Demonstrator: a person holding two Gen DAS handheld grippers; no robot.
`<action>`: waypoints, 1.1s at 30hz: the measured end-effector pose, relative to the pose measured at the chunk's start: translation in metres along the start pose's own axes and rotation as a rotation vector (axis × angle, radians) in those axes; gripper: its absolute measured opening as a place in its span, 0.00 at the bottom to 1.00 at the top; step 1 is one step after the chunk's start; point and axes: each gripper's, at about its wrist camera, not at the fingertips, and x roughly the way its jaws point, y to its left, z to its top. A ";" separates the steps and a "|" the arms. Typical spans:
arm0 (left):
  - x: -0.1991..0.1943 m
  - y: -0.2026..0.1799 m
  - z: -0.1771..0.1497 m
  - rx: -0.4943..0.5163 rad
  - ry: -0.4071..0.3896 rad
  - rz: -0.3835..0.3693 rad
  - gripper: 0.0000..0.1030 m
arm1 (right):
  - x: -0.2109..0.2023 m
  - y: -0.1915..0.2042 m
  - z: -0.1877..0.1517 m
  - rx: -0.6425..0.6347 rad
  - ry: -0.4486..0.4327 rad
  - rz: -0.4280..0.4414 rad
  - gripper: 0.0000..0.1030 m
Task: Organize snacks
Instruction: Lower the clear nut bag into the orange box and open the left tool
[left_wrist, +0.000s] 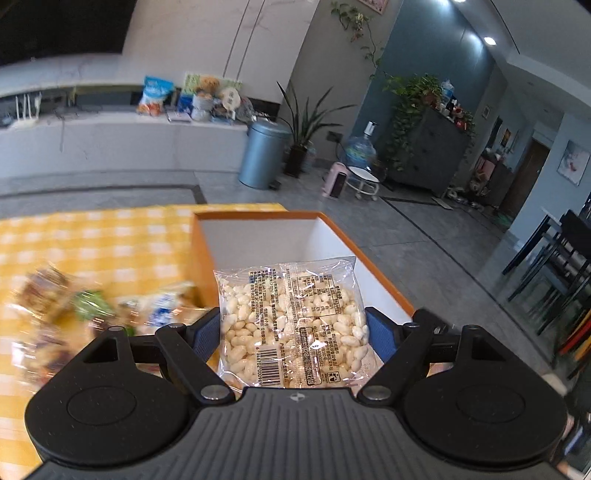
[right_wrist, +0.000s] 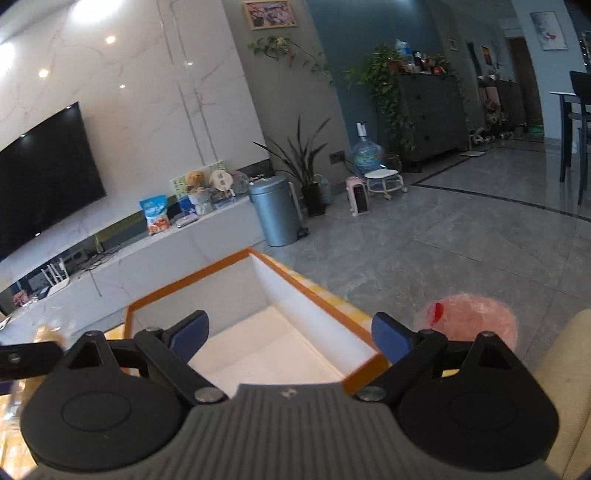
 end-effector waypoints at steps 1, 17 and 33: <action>0.008 -0.001 0.000 -0.007 0.009 -0.013 0.90 | 0.003 -0.003 -0.001 0.017 0.012 -0.001 0.90; 0.087 -0.024 -0.014 -0.027 0.160 -0.014 0.90 | 0.008 -0.023 -0.004 0.136 0.020 -0.008 0.87; 0.078 -0.009 -0.015 -0.025 0.168 -0.097 1.00 | 0.007 -0.030 -0.006 0.135 0.006 -0.014 0.87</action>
